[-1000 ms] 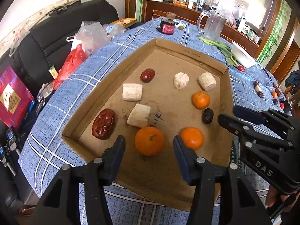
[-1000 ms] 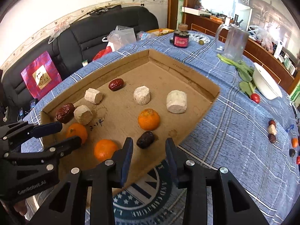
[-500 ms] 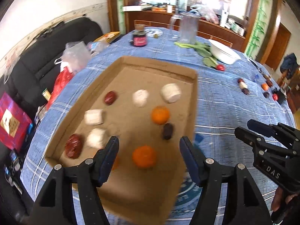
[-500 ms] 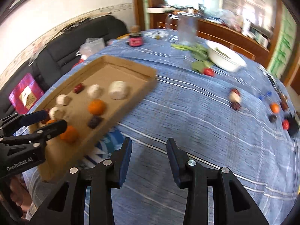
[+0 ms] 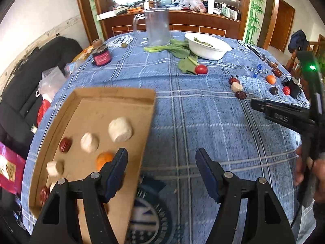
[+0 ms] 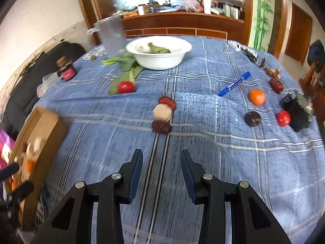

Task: Organize fruits
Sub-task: 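Move both open grippers from the tray to the items on the cloth, then grasp a red date with the right gripper while the left grasps a brown pastry, then carry the pastry with the left gripper to the tray while the right carries the date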

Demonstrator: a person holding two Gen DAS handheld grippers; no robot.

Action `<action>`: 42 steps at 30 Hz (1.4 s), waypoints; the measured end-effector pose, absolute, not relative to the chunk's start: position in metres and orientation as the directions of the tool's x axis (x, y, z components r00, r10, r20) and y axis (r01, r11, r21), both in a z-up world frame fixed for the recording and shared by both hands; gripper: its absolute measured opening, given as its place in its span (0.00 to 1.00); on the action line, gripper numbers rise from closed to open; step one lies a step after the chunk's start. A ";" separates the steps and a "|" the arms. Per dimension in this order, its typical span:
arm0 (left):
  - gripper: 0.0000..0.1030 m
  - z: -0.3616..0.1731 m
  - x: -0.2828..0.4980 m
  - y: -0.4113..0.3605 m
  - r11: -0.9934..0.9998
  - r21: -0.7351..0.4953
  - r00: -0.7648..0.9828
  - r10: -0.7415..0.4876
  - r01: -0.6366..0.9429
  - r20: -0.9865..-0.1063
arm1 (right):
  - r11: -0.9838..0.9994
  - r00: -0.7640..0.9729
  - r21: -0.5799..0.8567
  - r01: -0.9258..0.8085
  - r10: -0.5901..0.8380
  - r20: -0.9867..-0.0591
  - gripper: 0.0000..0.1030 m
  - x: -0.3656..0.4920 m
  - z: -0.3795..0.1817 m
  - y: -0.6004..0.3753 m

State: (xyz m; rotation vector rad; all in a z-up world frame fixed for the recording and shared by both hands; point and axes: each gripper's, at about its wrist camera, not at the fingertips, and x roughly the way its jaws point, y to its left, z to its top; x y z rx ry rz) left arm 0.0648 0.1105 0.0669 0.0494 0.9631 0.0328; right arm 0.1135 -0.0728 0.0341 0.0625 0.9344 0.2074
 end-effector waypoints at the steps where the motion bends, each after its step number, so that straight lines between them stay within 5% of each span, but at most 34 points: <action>1: 0.66 0.066 0.070 0.107 0.998 0.061 0.568 0.052 -0.003 -0.821 | 0.979 0.570 0.152 -0.139 0.204 -0.796 0.40 0.122 0.030 -0.075; 10: 0.66 0.061 0.107 0.089 0.996 0.087 0.547 0.071 0.003 -0.834 | 0.967 0.552 0.222 -0.129 0.256 -0.793 0.45 0.158 0.011 -0.071; 12: 0.66 0.061 0.115 0.081 0.996 0.090 0.549 0.071 0.007 -0.833 | 0.971 0.561 0.194 -0.136 0.237 -0.793 0.42 0.160 0.010 -0.068; 13: 0.67 0.060 0.121 0.077 0.996 0.093 0.548 0.072 0.011 -0.833 | 0.974 0.566 0.176 -0.143 0.227 -0.792 0.28 0.160 0.010 -0.067; 31: 0.66 0.016 0.229 -0.036 0.994 -0.026 0.498 -0.074 0.102 -0.864 | 0.974 0.611 0.216 -0.074 0.216 -0.762 0.28 0.101 0.024 -0.157; 32: 0.64 0.013 0.231 -0.037 0.994 -0.030 0.493 -0.076 0.100 -0.867 | 0.973 0.610 0.220 -0.072 0.218 -0.762 0.28 0.100 0.024 -0.159; 33: 0.51 0.008 0.235 -0.038 0.993 -0.047 0.479 -0.092 0.105 -0.873 | 0.971 0.608 0.227 -0.072 0.223 -0.762 0.28 0.099 0.023 -0.161; 36: 0.43 0.008 0.234 -0.037 0.994 -0.039 0.510 -0.087 0.105 -0.856 | 0.970 0.609 0.233 -0.067 0.225 -0.761 0.28 0.094 0.023 -0.164; 37: 0.25 0.009 0.233 -0.035 0.993 -0.044 0.516 -0.093 0.108 -0.852 | 0.971 0.609 0.231 -0.068 0.224 -0.761 0.29 0.092 0.023 -0.164; 42: 0.26 0.017 0.213 -0.012 0.984 -0.120 0.500 -0.170 0.131 -0.849 | 0.974 0.618 0.213 -0.071 0.211 -0.758 0.28 0.083 0.026 -0.160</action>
